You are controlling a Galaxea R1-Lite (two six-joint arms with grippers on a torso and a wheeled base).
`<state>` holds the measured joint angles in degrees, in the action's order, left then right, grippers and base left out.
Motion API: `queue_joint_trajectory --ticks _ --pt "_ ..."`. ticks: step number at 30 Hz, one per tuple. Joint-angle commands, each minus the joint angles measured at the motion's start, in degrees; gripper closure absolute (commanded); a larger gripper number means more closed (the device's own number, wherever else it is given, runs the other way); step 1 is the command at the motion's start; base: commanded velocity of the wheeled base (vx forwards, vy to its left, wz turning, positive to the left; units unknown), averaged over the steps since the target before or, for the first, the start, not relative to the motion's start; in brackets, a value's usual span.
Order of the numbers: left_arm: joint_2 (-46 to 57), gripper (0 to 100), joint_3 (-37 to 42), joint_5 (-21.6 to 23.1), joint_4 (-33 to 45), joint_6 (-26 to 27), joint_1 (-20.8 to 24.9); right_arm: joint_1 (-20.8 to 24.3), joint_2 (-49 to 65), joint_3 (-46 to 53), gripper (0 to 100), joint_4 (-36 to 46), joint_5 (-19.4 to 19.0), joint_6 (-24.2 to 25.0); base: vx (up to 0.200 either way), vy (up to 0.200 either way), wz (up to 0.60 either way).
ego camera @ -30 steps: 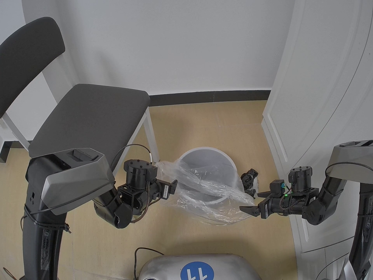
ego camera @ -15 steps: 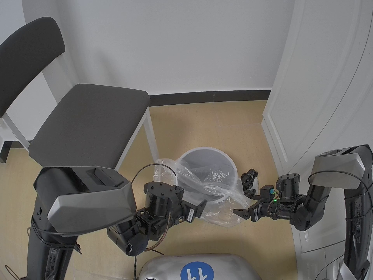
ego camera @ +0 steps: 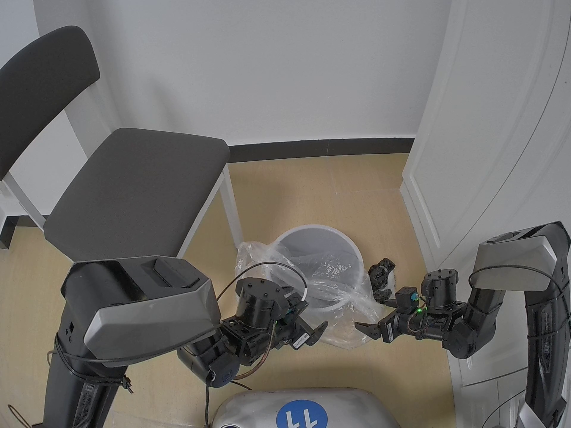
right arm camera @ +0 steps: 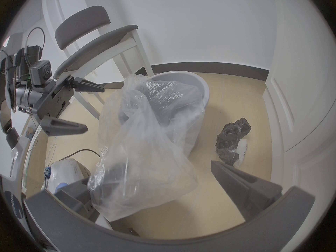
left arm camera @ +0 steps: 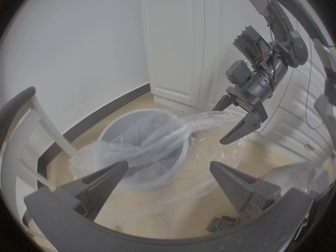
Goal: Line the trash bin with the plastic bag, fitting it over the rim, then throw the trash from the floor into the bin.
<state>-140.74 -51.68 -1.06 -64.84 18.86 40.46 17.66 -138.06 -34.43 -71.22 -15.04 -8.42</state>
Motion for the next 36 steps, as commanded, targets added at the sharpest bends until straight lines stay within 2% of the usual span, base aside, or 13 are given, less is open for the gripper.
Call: queue_joint_trajectory --ticks 1,3,8,11,12,17,21,22,27,29,32,36 --pt "-2.43 0 -8.27 2.82 6.04 5.22 0.06 -0.53 0.42 0.76 0 -0.15 0.01 -1.42 0.0 0.0 0.0" --pt "-3.14 0 -12.66 2.82 8.33 6.45 -0.12 -0.7 0.42 0.85 0 -0.15 -0.07 -1.51 0.0 0.0 0.0" --pt "-4.63 0 -17.14 2.91 13.6 7.51 -0.29 -0.7 0.51 0.68 0 -0.15 -0.16 -1.51 0.0 0.0 0.0" --pt "-5.95 0 -18.37 2.73 13.6 8.04 -0.29 -0.79 0.69 0.76 0 -0.15 -0.16 -1.51 0.0 0.0 0.0" --pt "-7.88 0 -21.27 2.82 14.04 9.53 -0.38 -0.88 1.04 0.85 0 -0.15 -0.34 -1.51 0.0 0.0 0.0" --pt "-11.4 0 -27.69 2.38 16.41 10.15 -0.65 -1.05 1.12 0.94 0 -0.15 -0.6 -1.51 0.0 0.0 0.0" --pt "-12.01 0 -29.62 2.38 18.96 10.15 -1.26 -1.14 1.21 1.03 0 -0.15 -0.69 -1.51 0.0 0.0 0.0" --pt "-12.19 100 -30.24 2.38 19.31 10.15 -1.79 -1.14 1.39 1.12 0 -0.15 -0.69 -1.51 0.0 0.0 0.0" --pt "-13.51 100 -33.49 2.29 19.75 9.97 -2.23 -1.14 2.09 1.73 0 -0.24 -0.87 -1.51 0.0 0.0 0.0" --pt "-14.12 100 -36.21 2.2 19.75 9.35 -2.4 -0.88 2.97 2.7 0 -0.24 -2.01 -1.51 0.0 0.0 0.0" --pt "-15.18 100 -39.73 0.53 19.84 8.3 -2.32 -0.17 5.52 5.42 0 -0.41 -5.79 -1.6 0.0 0.0 0.0" --pt "-17.2 100 -43.33 -0.43 20.37 7.86 -2.32 2.11 9.39 9.38 0 -1.73 -7.28 -2.3 0.0 0.0 0.0"
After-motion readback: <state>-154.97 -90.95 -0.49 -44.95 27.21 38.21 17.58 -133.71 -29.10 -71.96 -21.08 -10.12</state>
